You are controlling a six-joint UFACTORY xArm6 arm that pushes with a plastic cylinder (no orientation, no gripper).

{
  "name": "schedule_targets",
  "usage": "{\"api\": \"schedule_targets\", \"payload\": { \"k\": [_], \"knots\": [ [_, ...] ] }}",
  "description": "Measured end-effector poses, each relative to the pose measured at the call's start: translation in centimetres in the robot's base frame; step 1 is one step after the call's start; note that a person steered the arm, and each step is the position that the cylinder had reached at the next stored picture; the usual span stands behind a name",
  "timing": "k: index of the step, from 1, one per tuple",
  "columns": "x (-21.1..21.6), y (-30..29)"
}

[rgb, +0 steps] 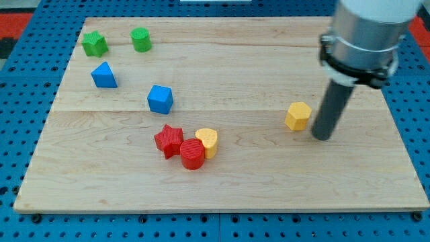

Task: Push the yellow hexagon close to the red star

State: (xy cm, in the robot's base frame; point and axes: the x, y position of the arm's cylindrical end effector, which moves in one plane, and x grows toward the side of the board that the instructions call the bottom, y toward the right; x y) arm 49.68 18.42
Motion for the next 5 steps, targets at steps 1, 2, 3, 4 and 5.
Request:
{"api": "schedule_targets", "payload": {
  "k": [1,2,3,4,5],
  "knots": [
    [-1.3,0.4],
    [-2.4,-0.6],
    [-3.5,-1.7],
    [-2.8,-9.6],
    [-2.2,-16.7]
  ]
}}
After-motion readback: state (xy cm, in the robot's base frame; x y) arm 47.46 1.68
